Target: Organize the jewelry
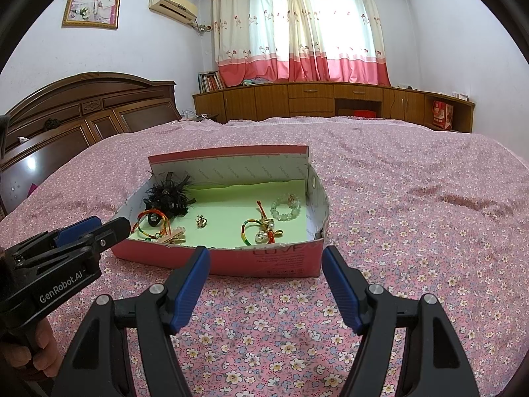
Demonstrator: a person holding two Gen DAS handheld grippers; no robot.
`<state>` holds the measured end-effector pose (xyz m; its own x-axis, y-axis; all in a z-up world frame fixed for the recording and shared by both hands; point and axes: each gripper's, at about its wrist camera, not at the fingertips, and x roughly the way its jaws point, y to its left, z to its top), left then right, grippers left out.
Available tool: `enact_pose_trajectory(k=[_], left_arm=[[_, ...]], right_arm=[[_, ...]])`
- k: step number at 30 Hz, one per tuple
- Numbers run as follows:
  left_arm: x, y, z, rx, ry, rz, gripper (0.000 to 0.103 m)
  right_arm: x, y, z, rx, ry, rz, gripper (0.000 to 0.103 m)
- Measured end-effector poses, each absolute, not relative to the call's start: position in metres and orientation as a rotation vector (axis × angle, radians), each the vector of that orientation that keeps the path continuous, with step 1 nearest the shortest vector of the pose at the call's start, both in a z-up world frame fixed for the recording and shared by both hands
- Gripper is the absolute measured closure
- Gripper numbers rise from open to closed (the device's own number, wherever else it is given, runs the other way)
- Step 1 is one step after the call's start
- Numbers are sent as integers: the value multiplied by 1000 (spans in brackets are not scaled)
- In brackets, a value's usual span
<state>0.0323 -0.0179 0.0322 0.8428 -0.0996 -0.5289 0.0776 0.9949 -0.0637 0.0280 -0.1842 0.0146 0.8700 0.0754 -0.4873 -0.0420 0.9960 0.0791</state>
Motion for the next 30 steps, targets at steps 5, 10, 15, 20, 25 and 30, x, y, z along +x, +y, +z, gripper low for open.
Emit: enact_pose_trajectory(k=[5,10,15,20,25,30], left_arm=[[32,-18,32,-40,561,-94,63],[32,-18,32,-40,561,-93,63],[32,-18,32,-40,560,-93,63],[32,-18,32,-41,560,-93,63],[32,-18,34,-40,558,-93,63],[32,-19,34,-41,558,-93,63]], right_arm=[[28,-184,15,67,512,61,31],[28,-184,15,67,511,61,31],[28,-184,15,66,511,61,31],[27,-184,15,66,510,61,31],[28,-185,17,66,508,60,31],[28,-185,18,65,506,59,31]])
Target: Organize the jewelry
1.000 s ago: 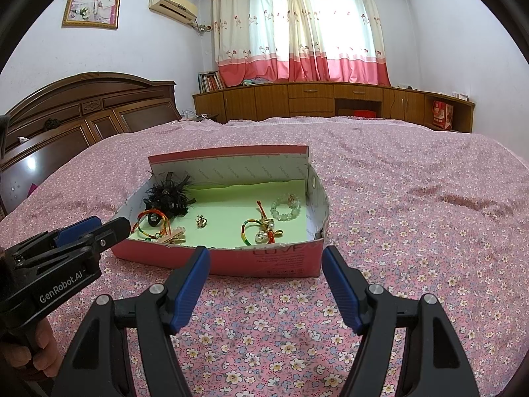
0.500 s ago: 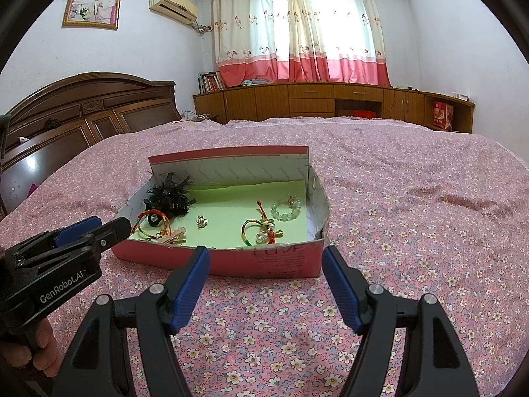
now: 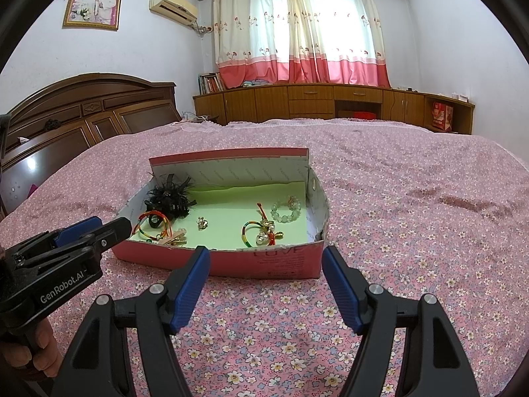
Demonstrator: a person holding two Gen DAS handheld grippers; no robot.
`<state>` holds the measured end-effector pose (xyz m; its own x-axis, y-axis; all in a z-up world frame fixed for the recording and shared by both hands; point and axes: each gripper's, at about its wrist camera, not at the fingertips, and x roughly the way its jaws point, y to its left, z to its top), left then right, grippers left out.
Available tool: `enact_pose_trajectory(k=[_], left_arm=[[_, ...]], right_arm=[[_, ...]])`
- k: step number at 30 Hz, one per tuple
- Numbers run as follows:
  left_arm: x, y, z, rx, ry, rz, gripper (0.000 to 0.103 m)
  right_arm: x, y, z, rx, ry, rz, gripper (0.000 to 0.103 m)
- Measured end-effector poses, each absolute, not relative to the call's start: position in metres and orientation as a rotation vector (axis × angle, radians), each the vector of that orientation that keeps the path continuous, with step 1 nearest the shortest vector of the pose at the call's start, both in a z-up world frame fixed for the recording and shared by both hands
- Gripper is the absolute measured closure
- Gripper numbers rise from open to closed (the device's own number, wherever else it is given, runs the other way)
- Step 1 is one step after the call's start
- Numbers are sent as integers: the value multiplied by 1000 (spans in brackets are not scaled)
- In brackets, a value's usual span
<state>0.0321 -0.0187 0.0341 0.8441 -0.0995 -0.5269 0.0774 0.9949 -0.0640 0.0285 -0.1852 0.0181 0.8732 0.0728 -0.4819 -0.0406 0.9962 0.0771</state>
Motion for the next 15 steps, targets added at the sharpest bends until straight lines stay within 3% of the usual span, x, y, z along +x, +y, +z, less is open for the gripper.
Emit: enact_pose_trajectory(k=[15], left_arm=[[32,-18,34,-40,557,-93,63]], right_arm=[[27,-185,19,64,503,59,31]])
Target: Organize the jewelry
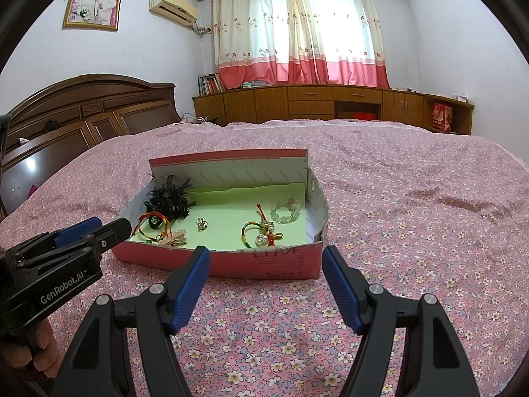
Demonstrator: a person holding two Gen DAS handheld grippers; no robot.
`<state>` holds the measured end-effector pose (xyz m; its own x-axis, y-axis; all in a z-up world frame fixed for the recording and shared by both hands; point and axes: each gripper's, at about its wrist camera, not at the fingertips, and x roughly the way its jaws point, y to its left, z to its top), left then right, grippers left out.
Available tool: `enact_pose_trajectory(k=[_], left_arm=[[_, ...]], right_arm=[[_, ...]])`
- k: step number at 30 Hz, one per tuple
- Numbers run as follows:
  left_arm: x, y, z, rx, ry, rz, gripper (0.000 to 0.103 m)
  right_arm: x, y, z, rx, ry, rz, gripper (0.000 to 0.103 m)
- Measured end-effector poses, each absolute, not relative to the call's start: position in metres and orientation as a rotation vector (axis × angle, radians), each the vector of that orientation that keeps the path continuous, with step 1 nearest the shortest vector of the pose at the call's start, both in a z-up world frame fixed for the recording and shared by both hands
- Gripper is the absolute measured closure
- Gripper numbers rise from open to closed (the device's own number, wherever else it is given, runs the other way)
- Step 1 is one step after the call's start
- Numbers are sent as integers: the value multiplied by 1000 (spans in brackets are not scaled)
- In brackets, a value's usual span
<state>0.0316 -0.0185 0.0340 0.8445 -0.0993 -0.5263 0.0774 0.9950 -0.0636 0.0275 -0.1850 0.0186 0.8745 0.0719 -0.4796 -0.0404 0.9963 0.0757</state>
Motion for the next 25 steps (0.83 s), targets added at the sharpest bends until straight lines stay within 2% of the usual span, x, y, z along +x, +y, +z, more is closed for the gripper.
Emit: enact_pose_trajectory(k=[25], left_arm=[[32,-20,41,-42,547,-91,63]], right_arm=[[28,-185,20,64,499,56,31]])
